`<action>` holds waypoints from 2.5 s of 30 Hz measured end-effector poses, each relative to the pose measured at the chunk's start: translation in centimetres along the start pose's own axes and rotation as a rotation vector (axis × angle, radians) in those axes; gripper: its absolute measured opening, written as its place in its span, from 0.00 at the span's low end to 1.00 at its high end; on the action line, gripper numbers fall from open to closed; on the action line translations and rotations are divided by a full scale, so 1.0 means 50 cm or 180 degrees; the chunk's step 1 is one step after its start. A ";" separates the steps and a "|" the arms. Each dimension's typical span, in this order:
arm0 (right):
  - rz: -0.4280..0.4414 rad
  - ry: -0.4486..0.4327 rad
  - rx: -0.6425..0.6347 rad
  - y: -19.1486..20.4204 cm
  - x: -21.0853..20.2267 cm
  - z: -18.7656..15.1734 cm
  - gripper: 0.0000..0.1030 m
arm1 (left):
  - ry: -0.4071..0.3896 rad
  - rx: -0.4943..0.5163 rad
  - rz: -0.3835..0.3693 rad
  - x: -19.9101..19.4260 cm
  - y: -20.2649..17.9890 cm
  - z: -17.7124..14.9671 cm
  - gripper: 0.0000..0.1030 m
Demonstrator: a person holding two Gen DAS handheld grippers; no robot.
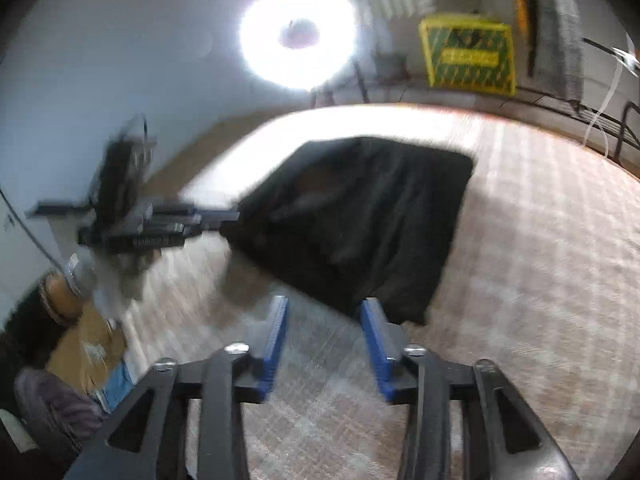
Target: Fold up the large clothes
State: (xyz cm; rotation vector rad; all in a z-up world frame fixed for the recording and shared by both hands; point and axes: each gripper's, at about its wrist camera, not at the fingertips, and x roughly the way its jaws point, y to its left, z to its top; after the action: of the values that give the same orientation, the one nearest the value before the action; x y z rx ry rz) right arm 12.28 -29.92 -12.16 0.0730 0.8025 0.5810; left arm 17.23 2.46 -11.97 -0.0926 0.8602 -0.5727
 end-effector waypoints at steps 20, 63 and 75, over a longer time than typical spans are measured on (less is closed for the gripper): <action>-0.0680 0.0139 0.0192 -0.039 0.276 0.170 0.26 | -0.0143 -0.0454 0.0070 0.045 0.099 0.072 0.44; 0.0204 0.0115 0.1133 -0.118 0.221 0.061 0.26 | -0.0086 -0.1169 -0.0350 0.114 0.112 0.087 0.26; -0.0125 0.0005 0.0639 -0.055 0.082 0.071 0.24 | -0.0151 -0.0890 -0.0441 0.056 -0.026 0.093 0.24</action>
State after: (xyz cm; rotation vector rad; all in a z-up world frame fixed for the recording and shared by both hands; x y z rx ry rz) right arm 18.27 -29.59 -13.11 0.2403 0.8603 0.4623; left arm 21.54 -0.77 -10.44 -0.4213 0.8881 -0.5743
